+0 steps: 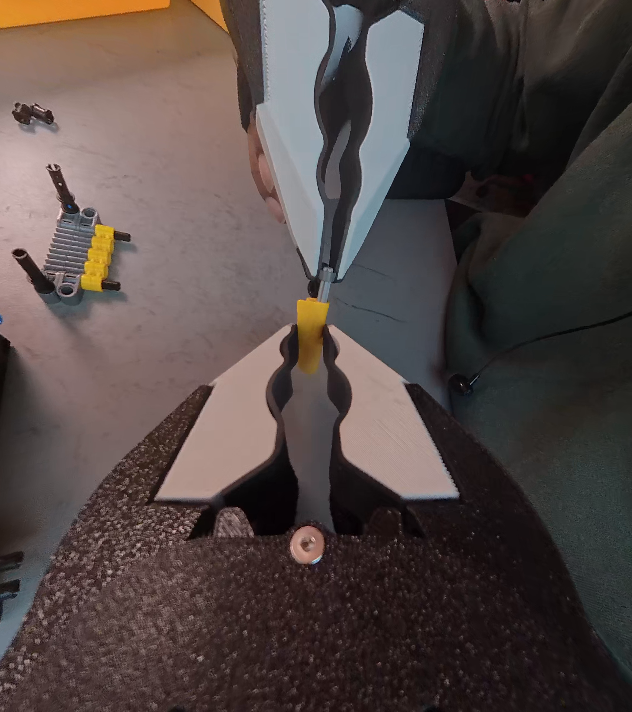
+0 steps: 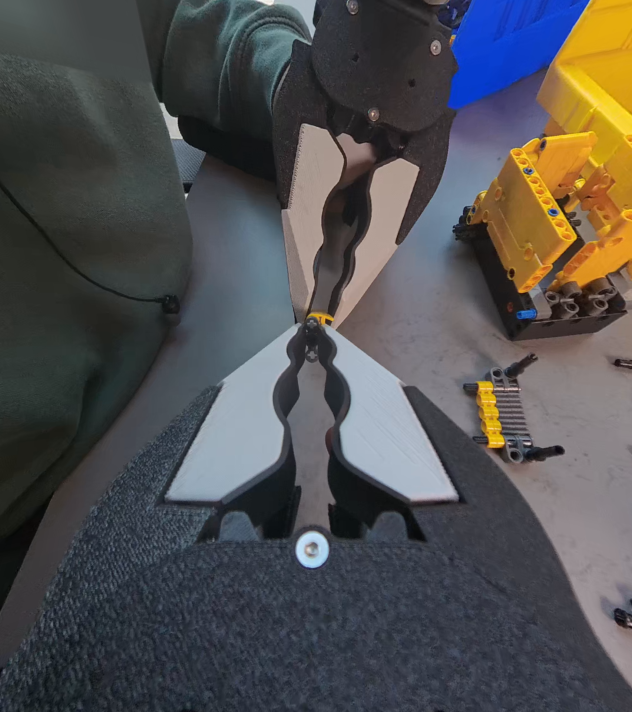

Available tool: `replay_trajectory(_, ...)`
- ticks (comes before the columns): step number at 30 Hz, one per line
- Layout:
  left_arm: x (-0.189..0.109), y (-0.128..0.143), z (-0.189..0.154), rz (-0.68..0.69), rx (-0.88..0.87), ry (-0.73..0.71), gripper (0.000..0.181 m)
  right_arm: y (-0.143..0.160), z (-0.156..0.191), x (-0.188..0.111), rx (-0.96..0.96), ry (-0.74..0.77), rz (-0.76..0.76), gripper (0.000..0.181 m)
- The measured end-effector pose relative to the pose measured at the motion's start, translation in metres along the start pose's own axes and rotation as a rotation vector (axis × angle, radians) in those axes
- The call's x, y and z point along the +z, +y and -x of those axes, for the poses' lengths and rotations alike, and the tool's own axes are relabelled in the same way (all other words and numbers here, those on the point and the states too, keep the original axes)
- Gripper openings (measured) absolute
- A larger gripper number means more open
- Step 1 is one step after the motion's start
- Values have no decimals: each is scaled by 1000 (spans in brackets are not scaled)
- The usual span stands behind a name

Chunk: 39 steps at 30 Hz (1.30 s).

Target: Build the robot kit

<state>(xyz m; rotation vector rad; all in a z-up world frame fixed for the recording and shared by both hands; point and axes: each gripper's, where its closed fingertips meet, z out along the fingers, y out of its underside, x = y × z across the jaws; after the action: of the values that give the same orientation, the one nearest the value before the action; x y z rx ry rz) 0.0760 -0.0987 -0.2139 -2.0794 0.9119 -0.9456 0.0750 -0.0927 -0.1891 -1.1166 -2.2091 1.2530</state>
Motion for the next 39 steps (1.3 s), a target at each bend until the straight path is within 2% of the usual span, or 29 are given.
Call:
replay_trajectory(8, 9, 11, -1, 85, -5, -3, 11, 15, 4, 12, -16, -29, 65, 4)
replay_trajectory(28, -3, -3, -1, -16, -37, 21, 11, 0, -2, 1, -1, -16, -38, 3)
replay_trajectory(39, -6, 0, 3, -26, -98, 48, 11, 2, -7, 0, 15, 6, -36, 4)
